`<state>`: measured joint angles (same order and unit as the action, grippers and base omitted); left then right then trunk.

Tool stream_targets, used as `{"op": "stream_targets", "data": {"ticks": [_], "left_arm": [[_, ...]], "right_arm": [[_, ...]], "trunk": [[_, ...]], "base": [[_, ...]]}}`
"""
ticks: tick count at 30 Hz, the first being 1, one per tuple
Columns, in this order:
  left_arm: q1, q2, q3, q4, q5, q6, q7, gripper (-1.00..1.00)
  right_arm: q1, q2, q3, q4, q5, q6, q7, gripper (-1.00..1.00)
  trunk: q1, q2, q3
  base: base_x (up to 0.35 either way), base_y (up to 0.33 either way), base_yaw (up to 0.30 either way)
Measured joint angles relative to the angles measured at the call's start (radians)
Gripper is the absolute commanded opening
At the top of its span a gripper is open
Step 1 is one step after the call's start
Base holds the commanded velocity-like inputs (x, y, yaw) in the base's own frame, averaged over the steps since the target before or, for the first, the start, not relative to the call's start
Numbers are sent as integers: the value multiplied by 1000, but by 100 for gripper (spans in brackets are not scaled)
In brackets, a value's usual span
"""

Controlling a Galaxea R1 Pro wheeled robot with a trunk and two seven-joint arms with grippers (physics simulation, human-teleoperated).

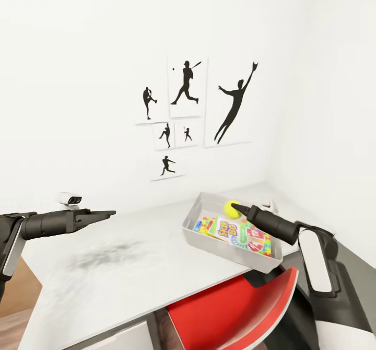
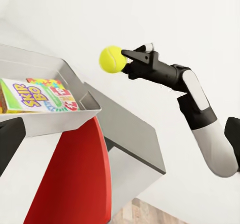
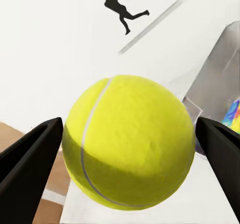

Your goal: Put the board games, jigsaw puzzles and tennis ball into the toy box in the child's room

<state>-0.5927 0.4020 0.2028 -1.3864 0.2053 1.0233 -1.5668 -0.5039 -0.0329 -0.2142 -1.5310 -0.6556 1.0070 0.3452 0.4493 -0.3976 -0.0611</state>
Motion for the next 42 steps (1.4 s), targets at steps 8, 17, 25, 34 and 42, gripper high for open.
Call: {"op": "stream_targets", "data": {"ticks": [8,17,25,34,42], "left_arm": [[0,0,0,0,1,0,0,100],[0,0,1,0,4,0,0,100],[0,1,1,0,2,0,0,100],[0,1,1,0,2,0,0,100],[0,1,1,0,3,1,0,100]], "right_arm": [[-45,5,-8,4,-3,14,-237,-100],[-86,35,16,19,17,7,-546,-100],[-157,105,127,91,17,4,-767,-100],[-167,108,136,121,24,1,-777,-100],[-167,107,136,125,29,-2,-777,-100]], "trunk": [[0,0,0],[0,0,0],[0,0,0],[0,0,0],[0,0,-4]], "base": [[0,-212,0],[38,-98,0],[13,-18,0],[121,-130,0],[162,-38,0]]}}
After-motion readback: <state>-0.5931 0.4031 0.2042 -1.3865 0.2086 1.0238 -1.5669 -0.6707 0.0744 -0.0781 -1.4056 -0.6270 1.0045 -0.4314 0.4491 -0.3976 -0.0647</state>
